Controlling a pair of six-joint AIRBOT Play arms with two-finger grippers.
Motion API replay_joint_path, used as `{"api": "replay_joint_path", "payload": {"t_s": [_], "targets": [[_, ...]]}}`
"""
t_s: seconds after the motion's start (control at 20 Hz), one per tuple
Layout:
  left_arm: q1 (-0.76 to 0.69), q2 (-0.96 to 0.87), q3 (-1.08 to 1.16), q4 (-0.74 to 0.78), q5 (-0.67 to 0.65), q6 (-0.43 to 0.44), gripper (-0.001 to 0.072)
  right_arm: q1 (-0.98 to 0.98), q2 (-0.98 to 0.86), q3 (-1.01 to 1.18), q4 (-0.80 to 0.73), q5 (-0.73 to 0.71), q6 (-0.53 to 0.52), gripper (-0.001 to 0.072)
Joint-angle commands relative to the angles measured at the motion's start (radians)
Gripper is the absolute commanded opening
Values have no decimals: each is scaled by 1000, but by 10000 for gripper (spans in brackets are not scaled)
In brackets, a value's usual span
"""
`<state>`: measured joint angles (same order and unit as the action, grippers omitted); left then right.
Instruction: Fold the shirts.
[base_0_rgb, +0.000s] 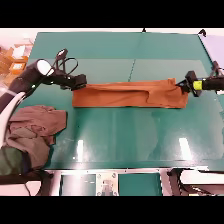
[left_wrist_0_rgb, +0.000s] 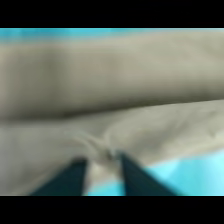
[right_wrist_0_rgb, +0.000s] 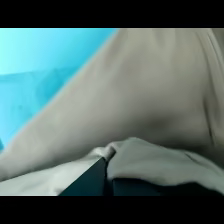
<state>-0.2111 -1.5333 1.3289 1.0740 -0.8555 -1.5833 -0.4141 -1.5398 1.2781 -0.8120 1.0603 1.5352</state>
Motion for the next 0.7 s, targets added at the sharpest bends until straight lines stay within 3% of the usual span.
{"api": "replay_joint_path", "payload": {"t_s": [0.0,0.05,0.1,0.2,0.25,0.35,0.45,0.65], "targets": [[5,-174,130,8,96,13,376,29,-241,190,67,-57,2,215],[20,-180,150,11,103,13,377,19,-285,246,70,-39,0,397],[43,-180,177,13,81,13,377,-2,-314,306,69,-5,-21,496],[118,-180,263,26,-74,13,377,-54,-323,397,59,93,-177,512],[152,-180,296,23,-156,13,377,-87,-323,432,34,164,-237,553],[201,-180,330,19,-291,13,377,-145,-326,443,-62,252,-266,579],[213,-179,326,27,-359,13,377,-185,-363,433,-87,326,-293,603],[198,-179,326,14,-366,13,377,-203,-449,433,-81,406,-365,603]]}}
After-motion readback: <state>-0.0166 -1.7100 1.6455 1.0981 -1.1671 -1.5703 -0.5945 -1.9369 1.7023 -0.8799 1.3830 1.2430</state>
